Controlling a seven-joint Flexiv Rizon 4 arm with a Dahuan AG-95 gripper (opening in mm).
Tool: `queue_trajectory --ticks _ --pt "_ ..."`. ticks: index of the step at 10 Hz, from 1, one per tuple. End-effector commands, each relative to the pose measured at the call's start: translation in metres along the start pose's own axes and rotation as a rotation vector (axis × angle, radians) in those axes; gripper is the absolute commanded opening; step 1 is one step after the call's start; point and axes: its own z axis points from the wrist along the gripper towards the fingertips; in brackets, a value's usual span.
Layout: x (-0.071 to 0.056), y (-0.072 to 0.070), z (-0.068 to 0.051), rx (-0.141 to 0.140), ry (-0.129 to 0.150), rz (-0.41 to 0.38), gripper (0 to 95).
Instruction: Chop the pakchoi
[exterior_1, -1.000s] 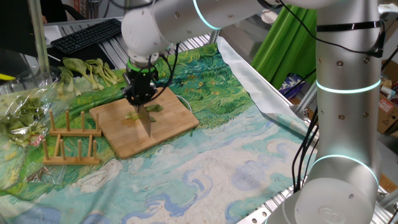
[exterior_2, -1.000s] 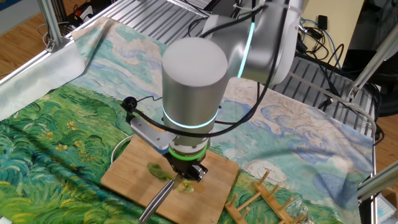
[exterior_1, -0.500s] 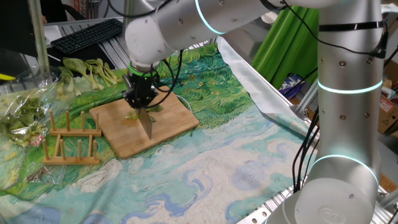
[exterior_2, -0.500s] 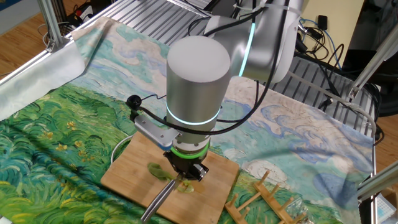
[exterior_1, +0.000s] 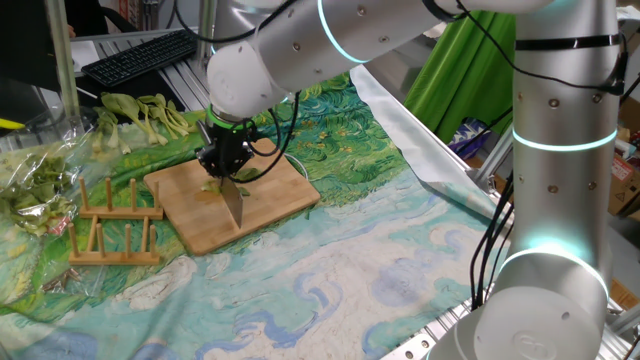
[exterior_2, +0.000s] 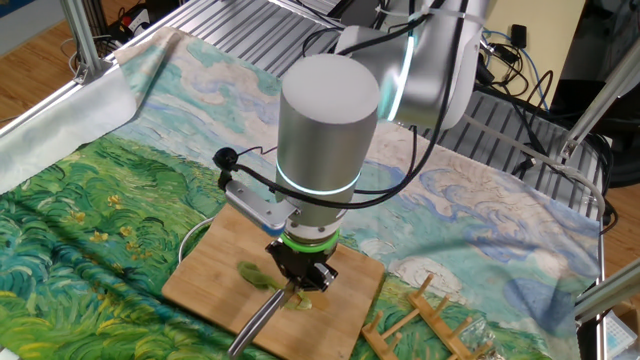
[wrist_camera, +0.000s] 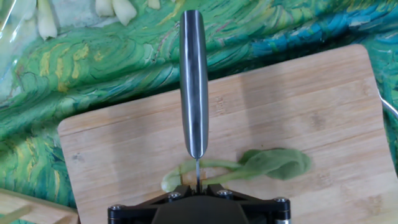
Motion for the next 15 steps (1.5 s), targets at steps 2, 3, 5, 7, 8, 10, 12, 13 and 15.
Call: queue_trajectory --ticks 2,3,5,7,8,10,12,13,15 --pt "0.005 0.0 -0.001 0.007 0.013 0.009 0.0" --pt "0.005 0.0 -0.001 0.0 0.003 0.016 0.0" --pt "0.006 0.0 0.001 0.0 -0.014 0.018 0.0" --pt "0.012 0.0 -0.005 0.005 0.001 0.019 0.0" --pt "0.012 0.0 -0.004 0.005 0.008 0.02 0.0" --pt "0.012 0.0 -0.005 0.009 0.02 0.022 0.0" --pt "0.011 -0.002 -0.01 0.012 0.028 0.023 0.0" --pt "0.01 -0.003 -0.012 0.014 0.032 0.019 0.0" --pt "0.006 -0.01 -0.014 0.01 0.034 0.012 0.0"
